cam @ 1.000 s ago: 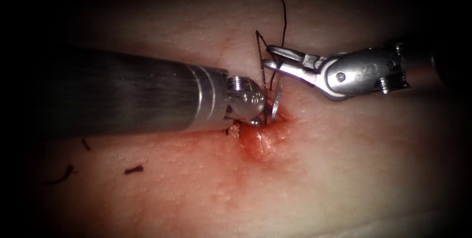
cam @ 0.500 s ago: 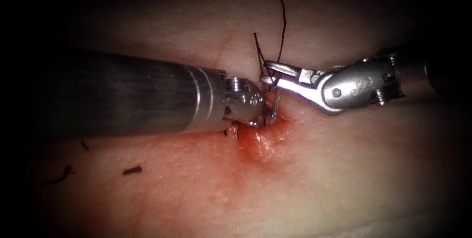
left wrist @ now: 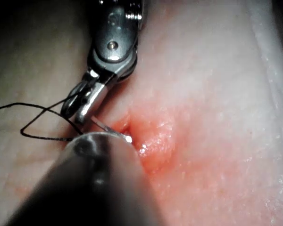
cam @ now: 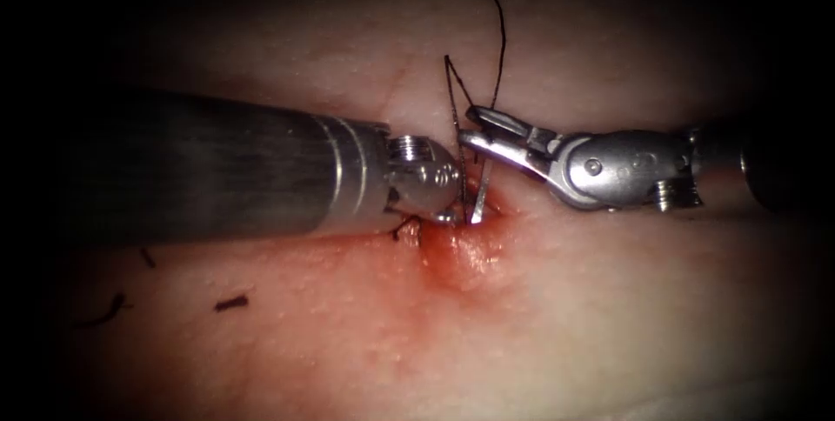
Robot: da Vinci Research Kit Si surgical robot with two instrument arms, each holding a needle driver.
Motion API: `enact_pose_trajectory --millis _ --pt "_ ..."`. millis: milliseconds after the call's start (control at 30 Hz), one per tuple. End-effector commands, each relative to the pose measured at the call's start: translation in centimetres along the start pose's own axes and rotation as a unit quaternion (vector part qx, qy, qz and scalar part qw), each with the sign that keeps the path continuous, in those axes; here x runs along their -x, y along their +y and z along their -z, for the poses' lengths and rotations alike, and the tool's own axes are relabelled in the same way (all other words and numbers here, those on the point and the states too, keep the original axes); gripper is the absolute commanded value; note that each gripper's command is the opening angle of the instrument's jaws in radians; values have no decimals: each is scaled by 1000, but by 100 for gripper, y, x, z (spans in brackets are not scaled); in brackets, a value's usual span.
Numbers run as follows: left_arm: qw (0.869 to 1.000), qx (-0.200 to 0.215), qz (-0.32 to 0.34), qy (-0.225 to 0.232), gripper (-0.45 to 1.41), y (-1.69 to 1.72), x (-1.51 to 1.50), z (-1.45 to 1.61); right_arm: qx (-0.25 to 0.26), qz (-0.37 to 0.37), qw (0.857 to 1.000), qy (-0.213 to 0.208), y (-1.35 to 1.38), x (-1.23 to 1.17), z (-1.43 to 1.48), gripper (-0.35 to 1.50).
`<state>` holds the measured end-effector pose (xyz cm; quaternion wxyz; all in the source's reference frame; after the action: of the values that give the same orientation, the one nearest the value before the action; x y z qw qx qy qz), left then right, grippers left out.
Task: Wound Closure
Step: With the right hand, throw the needle through the skin below the incision.
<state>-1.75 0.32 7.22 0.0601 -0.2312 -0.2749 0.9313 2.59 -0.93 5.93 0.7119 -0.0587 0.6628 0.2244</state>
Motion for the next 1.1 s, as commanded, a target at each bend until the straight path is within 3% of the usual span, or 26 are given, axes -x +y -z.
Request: enact_pose_trajectory --millis 33,300,467,567,667,867,1000,1100 --pt "1000 0 0 3 42 -6 -3 -4 -10 -5 1000 -1 -3 6 -7 -35" --pt "999 -29 15 40 42 -16 -8 19 -25 -46 999 -14 -5 13 -14 -35" --pt "991 -86 24 102 42 -19 -10 74 -32 -74 996 -23 3 29 -7 -35" --pt "984 -116 25 136 44 -1 -9 115 -22 -80 996 -32 1 42 7 -35" --pt "977 -143 19 155 36 27 -14 137 -5 -86 995 -42 5 42 17 -35" --pt "973 -163 -9 163 12 84 -37 130 45 -54 997 -38 21 28 28 -35" --pt "973 -154 -23 172 4 122 -53 92 61 -20 997 -44 17 30 23 -35" --pt "974 -149 -30 165 2 127 -53 71 63 -7 997 -44 14 33 19 -35"
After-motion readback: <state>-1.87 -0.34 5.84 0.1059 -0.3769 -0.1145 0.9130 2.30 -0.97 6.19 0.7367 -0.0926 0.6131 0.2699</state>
